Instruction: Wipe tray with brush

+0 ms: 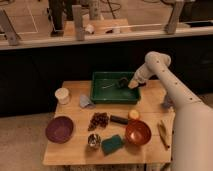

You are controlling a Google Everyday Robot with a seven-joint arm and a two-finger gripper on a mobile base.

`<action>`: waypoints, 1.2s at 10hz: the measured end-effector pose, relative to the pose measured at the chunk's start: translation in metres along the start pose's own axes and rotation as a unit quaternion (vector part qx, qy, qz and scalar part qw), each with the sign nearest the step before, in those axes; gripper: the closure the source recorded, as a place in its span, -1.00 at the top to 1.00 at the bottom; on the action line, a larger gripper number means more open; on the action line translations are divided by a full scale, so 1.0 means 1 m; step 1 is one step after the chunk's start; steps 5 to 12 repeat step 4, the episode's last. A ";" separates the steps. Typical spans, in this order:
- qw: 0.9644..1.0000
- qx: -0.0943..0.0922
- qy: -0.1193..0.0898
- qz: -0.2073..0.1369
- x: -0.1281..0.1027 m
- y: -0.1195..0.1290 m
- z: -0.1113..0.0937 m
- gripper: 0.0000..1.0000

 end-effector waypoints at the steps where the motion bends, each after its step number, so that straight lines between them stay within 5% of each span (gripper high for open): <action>1: 1.000 -0.006 -0.006 -0.007 -0.012 0.004 0.008 -0.90; 4: 0.999 -0.031 -0.025 -0.034 -0.045 0.024 0.025 -0.90; 12: 0.999 -0.031 -0.025 -0.034 -0.045 0.024 0.025 -0.90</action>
